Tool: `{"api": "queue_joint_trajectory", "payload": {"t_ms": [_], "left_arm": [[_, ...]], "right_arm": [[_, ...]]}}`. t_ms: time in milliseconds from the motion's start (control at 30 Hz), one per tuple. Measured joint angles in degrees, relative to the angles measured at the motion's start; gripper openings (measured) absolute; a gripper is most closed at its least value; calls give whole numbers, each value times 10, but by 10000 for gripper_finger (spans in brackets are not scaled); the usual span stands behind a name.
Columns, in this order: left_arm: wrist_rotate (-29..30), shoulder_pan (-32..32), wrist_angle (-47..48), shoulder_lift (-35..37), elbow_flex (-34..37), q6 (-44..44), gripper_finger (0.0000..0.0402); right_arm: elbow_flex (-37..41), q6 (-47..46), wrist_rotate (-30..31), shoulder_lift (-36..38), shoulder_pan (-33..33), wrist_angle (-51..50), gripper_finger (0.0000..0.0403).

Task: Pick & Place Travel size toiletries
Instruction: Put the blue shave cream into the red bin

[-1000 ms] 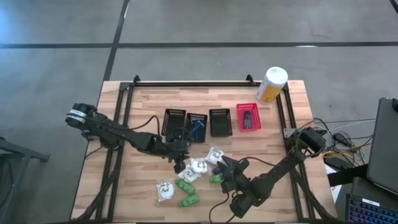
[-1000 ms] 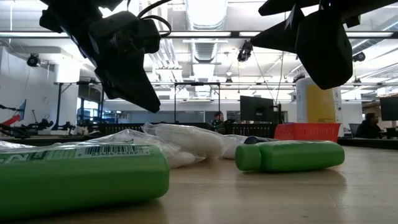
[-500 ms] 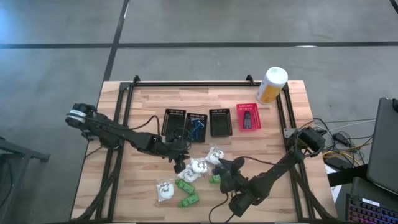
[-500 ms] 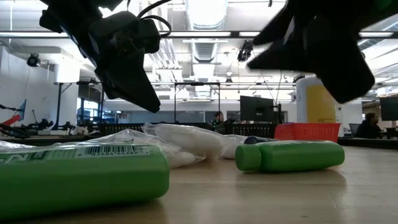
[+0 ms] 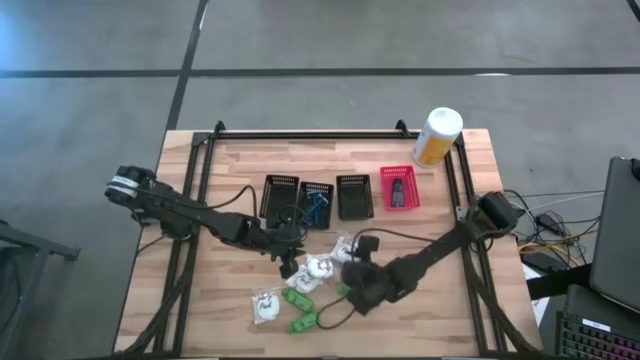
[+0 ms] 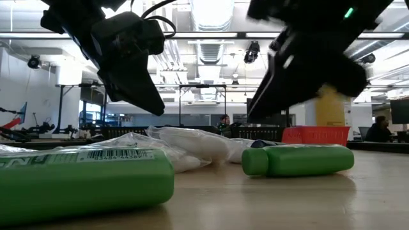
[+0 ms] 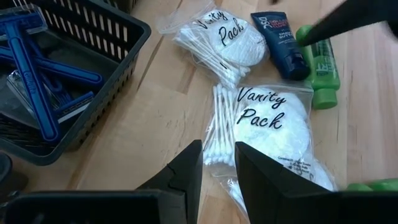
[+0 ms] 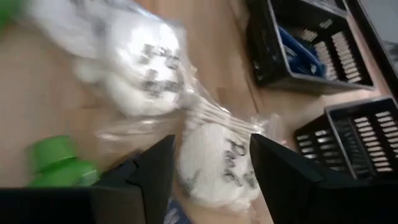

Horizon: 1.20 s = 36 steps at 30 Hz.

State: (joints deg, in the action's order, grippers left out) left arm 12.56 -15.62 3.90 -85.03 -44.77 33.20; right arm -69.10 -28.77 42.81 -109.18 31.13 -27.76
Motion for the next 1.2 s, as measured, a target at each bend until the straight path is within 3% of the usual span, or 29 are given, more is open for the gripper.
{"api": "queue_joint_trajectory", "payload": {"t_ms": [267,467,667,767,1033,1200], "left_arm": [[0,0,-2,0,0,2,99],[0,0,-5,0,0,3,99],[0,0,-9,0,0,3,99],[0,0,-9,0,0,3,99],[0,0,-9,0,0,3,99],[0,0,-9,0,0,3,99]], "right_arm": [[0,-11,-33,28,0,-20,184],[0,-45,-204,35,-23,-71,175],[0,-53,-179,37,-46,-171,170],[3,-33,-179,37,-59,-165,181],[4,58,-211,36,-51,-121,242],[5,69,-221,29,-49,-113,284]]}}
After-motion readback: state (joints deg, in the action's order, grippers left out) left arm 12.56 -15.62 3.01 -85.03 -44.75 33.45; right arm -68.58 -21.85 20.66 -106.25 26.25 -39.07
